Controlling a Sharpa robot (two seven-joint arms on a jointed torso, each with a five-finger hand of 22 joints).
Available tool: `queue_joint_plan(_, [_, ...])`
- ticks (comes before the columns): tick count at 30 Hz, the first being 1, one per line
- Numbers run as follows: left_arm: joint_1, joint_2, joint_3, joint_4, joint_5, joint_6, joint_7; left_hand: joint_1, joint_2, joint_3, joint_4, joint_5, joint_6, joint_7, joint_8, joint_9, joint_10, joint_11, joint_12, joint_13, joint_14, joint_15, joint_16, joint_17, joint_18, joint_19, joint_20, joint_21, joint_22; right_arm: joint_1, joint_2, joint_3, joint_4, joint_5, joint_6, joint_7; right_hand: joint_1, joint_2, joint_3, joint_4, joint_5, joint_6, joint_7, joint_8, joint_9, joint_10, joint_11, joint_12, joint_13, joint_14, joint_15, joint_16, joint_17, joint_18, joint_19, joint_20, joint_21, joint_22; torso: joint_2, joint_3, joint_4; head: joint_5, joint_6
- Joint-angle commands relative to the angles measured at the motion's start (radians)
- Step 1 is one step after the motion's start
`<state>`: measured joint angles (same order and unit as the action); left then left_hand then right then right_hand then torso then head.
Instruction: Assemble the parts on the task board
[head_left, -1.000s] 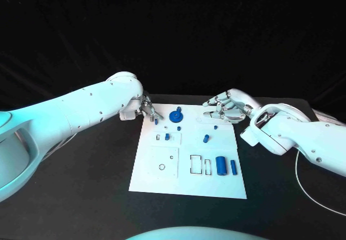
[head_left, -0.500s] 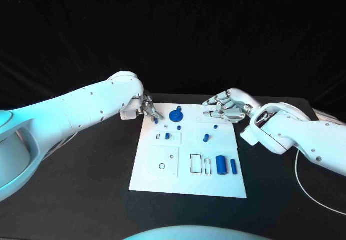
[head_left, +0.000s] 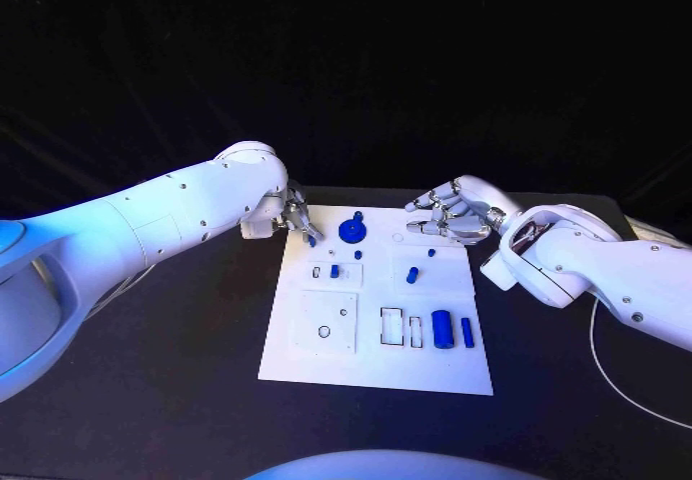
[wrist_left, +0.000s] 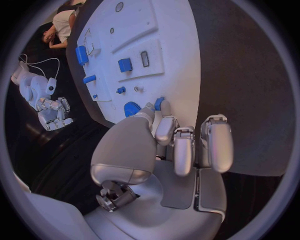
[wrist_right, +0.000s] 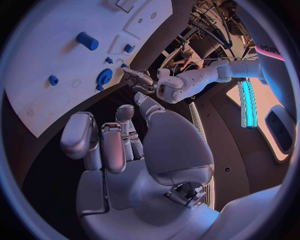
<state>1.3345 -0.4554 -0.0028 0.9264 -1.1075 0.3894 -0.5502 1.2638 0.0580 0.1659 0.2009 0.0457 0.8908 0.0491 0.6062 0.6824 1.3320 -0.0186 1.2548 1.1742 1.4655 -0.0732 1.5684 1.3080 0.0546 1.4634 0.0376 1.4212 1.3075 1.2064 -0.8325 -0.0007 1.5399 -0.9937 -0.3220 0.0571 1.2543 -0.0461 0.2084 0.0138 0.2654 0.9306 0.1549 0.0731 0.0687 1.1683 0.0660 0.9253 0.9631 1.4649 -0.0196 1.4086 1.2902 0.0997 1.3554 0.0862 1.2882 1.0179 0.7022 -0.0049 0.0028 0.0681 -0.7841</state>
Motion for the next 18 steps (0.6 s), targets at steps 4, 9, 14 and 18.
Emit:
queue_joint_plan(4, [0.0, 0.002, 0.0, 0.001, 0.004, 0.017, 0.011, 0.098, 0.013, 0.092, -0.073, 0.005, -0.021, -0.009, -0.001, 0.003, -0.005, -0.012, -0.005, -0.003, 0.105, -0.014, 0.002, 0.263, -0.004, 0.0, -0.012, 0.003, 0.063, -0.001, 0.001, 0.0, 0.0, -0.001, 0.013, 0.004, -0.004, 0.007, 0.0, 0.006, 0.003, 0.009, 0.001, 0.005, 0.001, -0.003, -0.002, -0.001, 0.0, 0.05, 0.004, -0.006, -0.001, 0.005, -0.007, 0.0, -0.005, 0.0, 0.0, 0.0001, 0.0003, 0.0, -0.003])
queue_joint_plan(9, [0.0, -0.001, 0.0, 0.004, 0.004, 0.017, 0.015, 0.088, -0.029, 0.228, -0.105, 0.007, -0.03, 0.003, 0.004, 0.01, -0.004, -0.003, -0.012, -0.009, 0.105, -0.005, 0.002, 0.263, -0.004, 0.0, -0.007, 0.002, 0.065, -0.001, 0.0, 0.0, 0.001, -0.001, 0.013, 0.003, -0.004, 0.008, 0.0, 0.006, 0.004, 0.009, 0.001, 0.005, 0.001, -0.003, -0.002, -0.001, 0.0, 0.05, 0.004, -0.006, -0.001, 0.005, -0.007, 0.0, -0.006, -0.001, 0.0, 0.0002, 0.0007, 0.0, -0.005])
queue_joint_plan(14, [0.0, -0.021, 0.0, 0.03, 0.024, -0.006, 0.021, 0.022, -0.099, 0.39, -0.133, 0.041, -0.03, 0.004, 0.023, 0.026, 0.006, -0.001, -0.01, -0.008, 0.105, -0.002, 0.002, 0.263, -0.004, 0.001, -0.003, 0.001, 0.07, -0.001, -0.001, 0.0, 0.001, -0.001, 0.013, 0.003, -0.005, 0.009, 0.0, 0.007, 0.005, 0.009, 0.001, 0.005, 0.001, -0.002, -0.002, 0.0, 0.001, 0.05, 0.004, -0.007, -0.002, 0.006, -0.007, 0.0, -0.006, -0.001, -0.002, 0.0008, 0.0007, -0.001, -0.005])
queue_joint_plan(18, [0.0, -0.059, 0.0, 0.092, 0.057, -0.044, 0.025, -0.005, -0.118, 0.444, -0.147, 0.059, -0.026, 0.003, 0.033, 0.034, 0.014, -0.002, -0.005, -0.003, 0.105, -0.005, 0.002, 0.263, -0.005, 0.004, -0.004, 0.004, 0.074, -0.001, -0.004, 0.0, 0.002, -0.001, 0.014, 0.002, -0.005, 0.009, 0.0, 0.007, 0.005, 0.009, 0.001, 0.005, 0.001, -0.002, -0.002, 0.0, 0.001, 0.05, 0.004, -0.007, -0.002, 0.006, -0.007, 0.0, -0.006, -0.001, -0.002, 0.0008, 0.0022, -0.002, -0.005])
